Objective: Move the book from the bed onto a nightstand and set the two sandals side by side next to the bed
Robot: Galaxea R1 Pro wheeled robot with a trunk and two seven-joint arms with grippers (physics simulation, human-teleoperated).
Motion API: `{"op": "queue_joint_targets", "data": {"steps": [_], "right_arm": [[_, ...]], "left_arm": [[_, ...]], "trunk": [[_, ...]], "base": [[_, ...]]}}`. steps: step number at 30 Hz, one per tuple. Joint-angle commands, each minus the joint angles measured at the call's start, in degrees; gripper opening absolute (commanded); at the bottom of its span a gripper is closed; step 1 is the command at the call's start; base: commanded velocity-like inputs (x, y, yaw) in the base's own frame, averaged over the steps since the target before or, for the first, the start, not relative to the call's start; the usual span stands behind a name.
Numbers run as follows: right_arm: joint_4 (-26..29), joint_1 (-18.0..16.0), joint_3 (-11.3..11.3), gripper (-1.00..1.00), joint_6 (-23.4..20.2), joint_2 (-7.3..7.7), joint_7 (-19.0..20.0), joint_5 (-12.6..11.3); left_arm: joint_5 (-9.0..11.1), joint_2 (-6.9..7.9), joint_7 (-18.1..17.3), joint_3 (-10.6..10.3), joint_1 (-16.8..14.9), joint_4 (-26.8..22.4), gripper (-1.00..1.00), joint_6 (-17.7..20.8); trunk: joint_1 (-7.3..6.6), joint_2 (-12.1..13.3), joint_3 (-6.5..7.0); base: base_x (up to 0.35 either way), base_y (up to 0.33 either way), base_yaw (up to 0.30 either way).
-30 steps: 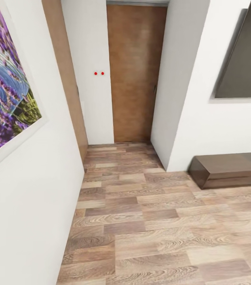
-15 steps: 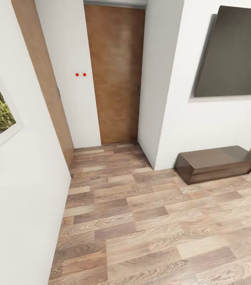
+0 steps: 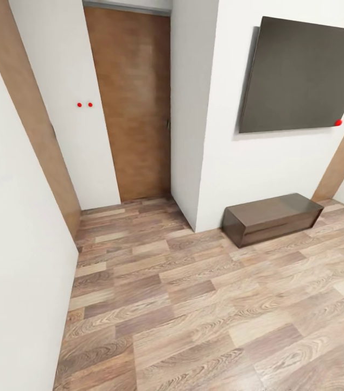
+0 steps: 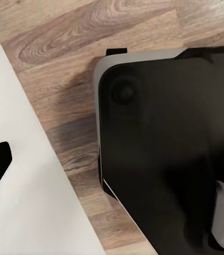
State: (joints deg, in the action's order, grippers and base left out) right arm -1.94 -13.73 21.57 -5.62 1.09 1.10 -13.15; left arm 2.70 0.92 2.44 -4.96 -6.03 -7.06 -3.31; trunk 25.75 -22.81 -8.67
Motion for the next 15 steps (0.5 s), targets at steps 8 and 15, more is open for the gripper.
{"op": "queue_joint_targets", "data": {"steps": [8, 15], "right_arm": [[-0.08, -0.09, 0.49, 1.00, -0.06, 0.02, 0.19, -0.59], [-0.08, -0.08, 0.47, 1.00, 0.04, 0.03, 0.21, -0.60]], "left_arm": [[0.29, 0.02, 0.20, -0.49, -0.03, 0.03, 1.00, -0.16], [0.29, 0.04, 0.20, -0.49, -0.03, 0.03, 1.00, -0.18]], "trunk": [[0.03, -0.11, 0.38], [0.03, -0.11, 0.88]], "base": [[0.006, 0.006, -0.207], [0.071, 0.075, -0.185]]}}
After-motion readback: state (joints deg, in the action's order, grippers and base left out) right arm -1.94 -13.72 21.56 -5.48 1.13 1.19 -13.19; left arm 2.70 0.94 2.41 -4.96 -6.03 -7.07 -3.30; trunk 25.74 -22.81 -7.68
